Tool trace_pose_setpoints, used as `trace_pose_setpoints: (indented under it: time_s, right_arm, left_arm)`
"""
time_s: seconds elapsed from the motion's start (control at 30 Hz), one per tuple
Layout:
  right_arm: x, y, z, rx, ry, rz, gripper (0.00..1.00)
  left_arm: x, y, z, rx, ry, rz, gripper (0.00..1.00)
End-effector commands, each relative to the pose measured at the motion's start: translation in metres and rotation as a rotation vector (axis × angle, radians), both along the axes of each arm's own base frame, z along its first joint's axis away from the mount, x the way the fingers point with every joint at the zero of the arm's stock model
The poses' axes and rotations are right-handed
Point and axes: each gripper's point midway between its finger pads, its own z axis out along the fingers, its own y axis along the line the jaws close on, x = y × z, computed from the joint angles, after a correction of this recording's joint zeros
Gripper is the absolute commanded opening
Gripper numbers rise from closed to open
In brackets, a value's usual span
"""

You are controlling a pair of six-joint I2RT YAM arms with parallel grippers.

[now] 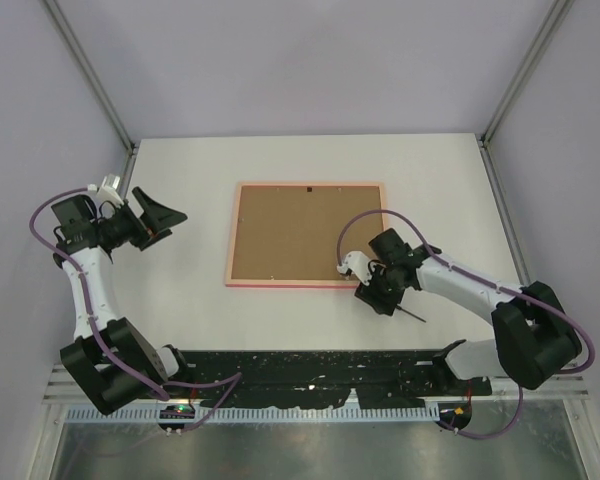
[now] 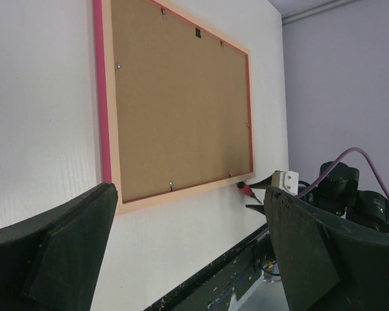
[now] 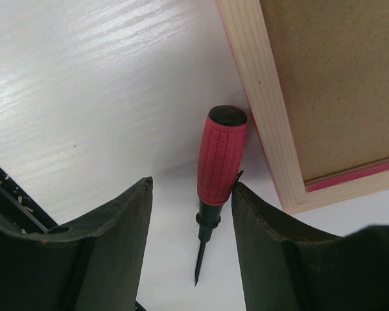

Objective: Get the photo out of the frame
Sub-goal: Pick up the screwdriver from the center of the board.

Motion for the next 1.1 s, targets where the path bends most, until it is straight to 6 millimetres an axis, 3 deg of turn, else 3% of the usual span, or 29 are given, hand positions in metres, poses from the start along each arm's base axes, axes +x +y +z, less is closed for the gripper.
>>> trace_pose_setpoints:
  time_s: [0.0, 0.17, 0.23, 0.27, 0.3, 0.4, 0.47, 0.5, 0.53, 0.57, 0.6, 0.7, 0.83, 0.9, 1.0, 1.07]
  right_arm:
    - [0.013, 0.009, -0.006, 0.012, -0.016, 0.015, 0.55]
    - [0.016, 0.014, -0.027, -0.015, 0.052, 0.001, 0.46]
    - [0.013, 0.013, -0.032, -0.023, 0.082, -0.01, 0.33]
    - [0.013, 0.013, -0.032, -0.024, 0.087, -0.009, 0.14]
    - [0.01, 0.013, -0.031, -0.024, 0.1, -0.008, 0.08]
    - [0.009, 0.028, -0.011, 0.049, 0.114, 0.0, 0.08]
    - [0.029, 0.05, 0.037, 0.162, 0.031, -0.002, 0.08]
    - [0.033, 0.056, 0.051, 0.197, 0.011, -0.015, 0.08]
    - [0.045, 0.069, 0.085, 0.277, -0.068, -0.004, 0.08]
    - [0.051, 0.076, 0.102, 0.326, -0.103, -0.024, 0.08]
    - [0.06, 0.086, 0.133, 0.392, -0.162, -0.017, 0.08]
    - [0.069, 0.094, 0.164, 0.477, -0.175, -0.053, 0.08]
    - [0.079, 0.102, 0.201, 0.581, -0.278, -0.045, 0.08]
    - [0.086, 0.107, 0.242, 0.676, -0.367, -0.055, 0.08]
    - [0.094, 0.104, 0.33, 0.914, -0.526, -0.106, 0.08]
    - [0.092, 0.099, 0.375, 1.075, -0.566, -0.14, 0.08]
  left_arm:
    - [0.003, 0.001, 0.007, -0.013, -0.037, -0.014, 1.0]
    - [0.002, 0.0, 0.005, -0.02, -0.033, -0.02, 1.0]
    - [0.002, 0.0, 0.007, -0.017, -0.04, -0.022, 1.0]
    - [0.001, -0.001, 0.008, -0.016, -0.045, -0.024, 1.0]
    - [0.001, -0.003, 0.009, -0.02, -0.047, -0.029, 1.0]
    - [-0.001, -0.014, 0.015, 0.009, -0.076, -0.072, 1.0]
    - [-0.002, -0.029, 0.02, 0.07, -0.108, -0.116, 1.0]
    - [-0.002, -0.039, 0.024, 0.111, -0.128, -0.146, 1.0]
    - [-0.003, -0.051, 0.026, 0.156, -0.142, -0.18, 1.0]
    - [-0.003, -0.065, 0.031, 0.209, -0.168, -0.22, 1.0]
    - [-0.002, -0.076, 0.035, 0.254, -0.195, -0.253, 1.0]
    - [-0.002, -0.121, 0.052, 0.317, -0.276, -0.381, 1.0]
    - [-0.003, -0.186, 0.094, 0.32, -0.407, -0.601, 0.99]
    - [-0.003, -0.213, 0.108, 0.311, -0.442, -0.703, 1.0]
    - [-0.003, -0.251, 0.127, 0.279, -0.485, -0.842, 1.0]
    - [-0.004, -0.271, 0.13, 0.257, -0.49, -0.915, 1.0]
